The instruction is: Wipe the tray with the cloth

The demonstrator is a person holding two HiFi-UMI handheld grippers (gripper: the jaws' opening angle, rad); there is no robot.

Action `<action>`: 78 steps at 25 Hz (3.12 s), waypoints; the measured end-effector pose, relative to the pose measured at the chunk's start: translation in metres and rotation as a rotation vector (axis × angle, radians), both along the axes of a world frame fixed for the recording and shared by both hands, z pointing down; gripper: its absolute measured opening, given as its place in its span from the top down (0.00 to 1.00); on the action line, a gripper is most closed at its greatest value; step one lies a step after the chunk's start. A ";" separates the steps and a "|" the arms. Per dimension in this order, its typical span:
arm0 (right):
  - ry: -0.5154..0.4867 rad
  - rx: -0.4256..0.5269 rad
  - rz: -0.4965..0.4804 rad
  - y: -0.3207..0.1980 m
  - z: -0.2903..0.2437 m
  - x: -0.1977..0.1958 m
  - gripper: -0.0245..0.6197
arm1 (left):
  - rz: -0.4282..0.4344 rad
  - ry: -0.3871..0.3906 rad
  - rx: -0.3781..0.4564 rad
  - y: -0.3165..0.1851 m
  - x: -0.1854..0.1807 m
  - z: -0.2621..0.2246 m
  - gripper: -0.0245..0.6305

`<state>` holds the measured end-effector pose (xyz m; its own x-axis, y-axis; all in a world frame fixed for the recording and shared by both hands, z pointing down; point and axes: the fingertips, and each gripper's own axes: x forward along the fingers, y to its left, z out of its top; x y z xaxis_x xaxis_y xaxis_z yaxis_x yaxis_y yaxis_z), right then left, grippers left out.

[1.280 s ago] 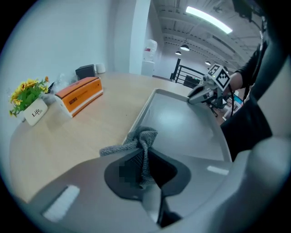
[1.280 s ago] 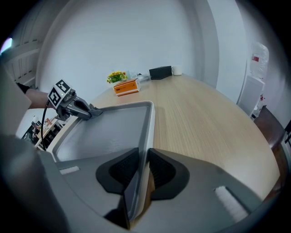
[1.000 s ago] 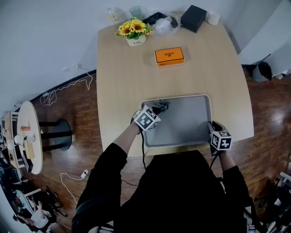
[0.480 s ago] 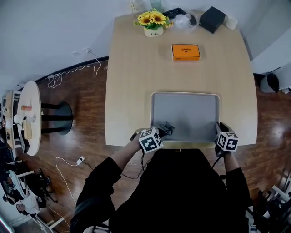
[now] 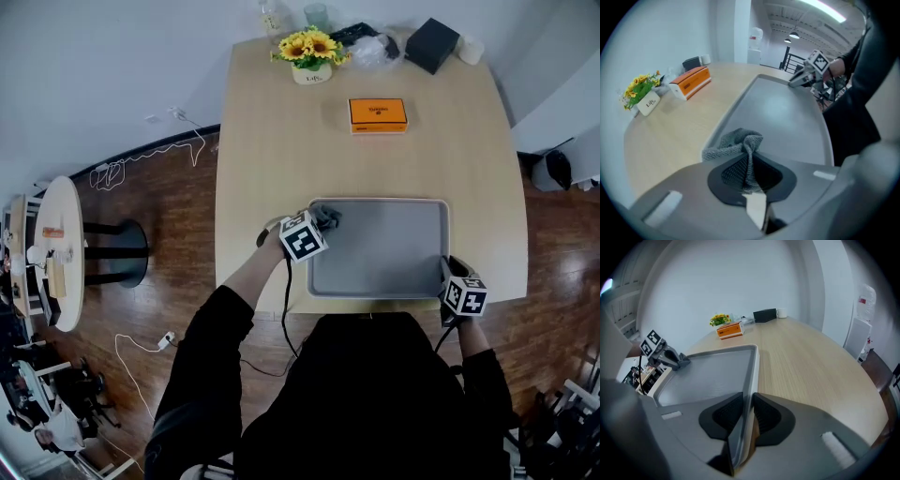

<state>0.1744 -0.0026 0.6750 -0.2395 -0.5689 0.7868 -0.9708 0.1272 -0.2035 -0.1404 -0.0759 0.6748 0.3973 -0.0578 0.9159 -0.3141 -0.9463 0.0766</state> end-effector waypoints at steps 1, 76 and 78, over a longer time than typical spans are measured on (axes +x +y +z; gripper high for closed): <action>0.000 0.001 0.000 0.000 0.000 0.000 0.84 | -0.015 -0.011 0.010 -0.017 -0.002 -0.001 0.96; 0.041 -0.047 -0.130 -0.002 0.001 -0.001 0.83 | -0.091 0.038 -0.027 0.041 0.037 -0.005 0.96; 0.041 -0.041 -0.116 -0.003 0.001 -0.001 0.84 | -0.049 0.040 -0.037 0.081 0.040 0.000 0.96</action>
<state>0.1738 -0.0060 0.6757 -0.2689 -0.5065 0.8192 -0.9576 0.2316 -0.1711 -0.1005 0.0048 0.6744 0.4312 -0.0442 0.9012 -0.3558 -0.9262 0.1249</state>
